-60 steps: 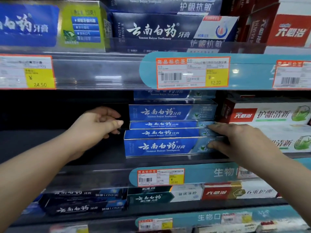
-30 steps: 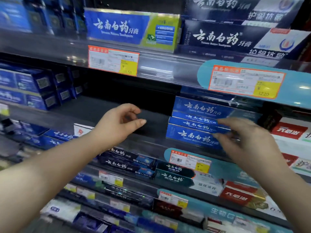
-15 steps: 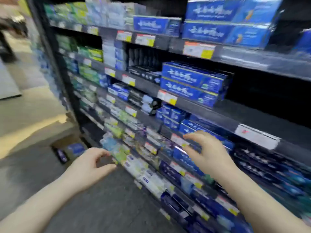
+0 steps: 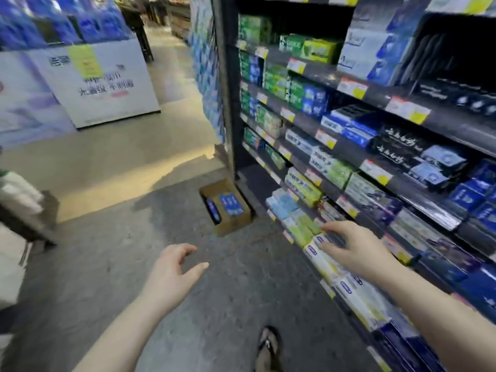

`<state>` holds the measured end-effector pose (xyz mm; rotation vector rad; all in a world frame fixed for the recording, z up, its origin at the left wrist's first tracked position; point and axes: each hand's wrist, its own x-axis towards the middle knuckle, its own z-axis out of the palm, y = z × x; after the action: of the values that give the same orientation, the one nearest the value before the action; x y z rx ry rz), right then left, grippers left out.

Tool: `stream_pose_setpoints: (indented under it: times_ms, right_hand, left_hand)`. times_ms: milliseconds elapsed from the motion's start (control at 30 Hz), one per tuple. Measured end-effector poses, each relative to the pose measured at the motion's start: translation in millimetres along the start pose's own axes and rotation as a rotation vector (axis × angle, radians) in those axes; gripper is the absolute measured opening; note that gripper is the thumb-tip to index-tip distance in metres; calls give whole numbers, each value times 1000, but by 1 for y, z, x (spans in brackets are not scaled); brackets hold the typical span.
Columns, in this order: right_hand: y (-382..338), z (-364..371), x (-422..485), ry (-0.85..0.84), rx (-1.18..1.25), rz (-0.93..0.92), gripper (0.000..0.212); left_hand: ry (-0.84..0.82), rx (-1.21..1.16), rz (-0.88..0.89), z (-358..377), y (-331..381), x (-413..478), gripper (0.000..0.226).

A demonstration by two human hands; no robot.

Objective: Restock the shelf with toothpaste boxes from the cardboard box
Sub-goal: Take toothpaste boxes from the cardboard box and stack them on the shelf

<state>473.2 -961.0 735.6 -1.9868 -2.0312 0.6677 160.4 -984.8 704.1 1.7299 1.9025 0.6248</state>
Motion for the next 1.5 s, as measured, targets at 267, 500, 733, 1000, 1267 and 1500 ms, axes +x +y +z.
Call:
stream_pose_setpoints:
  times_ms: [267, 500, 733, 1000, 1267, 1500]
  right_hand:
    - [-54, 45, 184, -74, 58, -15, 52]
    - [-111, 61, 332, -154, -25, -70, 57]
    - [-155, 99, 437, -239, -64, -8, 57]
    - [-205, 167, 525, -286, 5, 267, 58]
    - [-219, 221, 561, -286, 149, 562, 55]
    - [-178, 261, 634, -170, 317, 838, 49]
  left_hand:
    - [-28, 134, -122, -39, -63, 157, 41]
    - [-76, 217, -121, -64, -94, 293, 48]
    - [-184, 218, -223, -90, -172, 378, 51]
    - [-407, 338, -85, -134, -265, 542, 47]
    - [-616, 512, 193, -111, -277, 709, 52]
    - [-819, 595, 388, -35, -258, 826, 54]
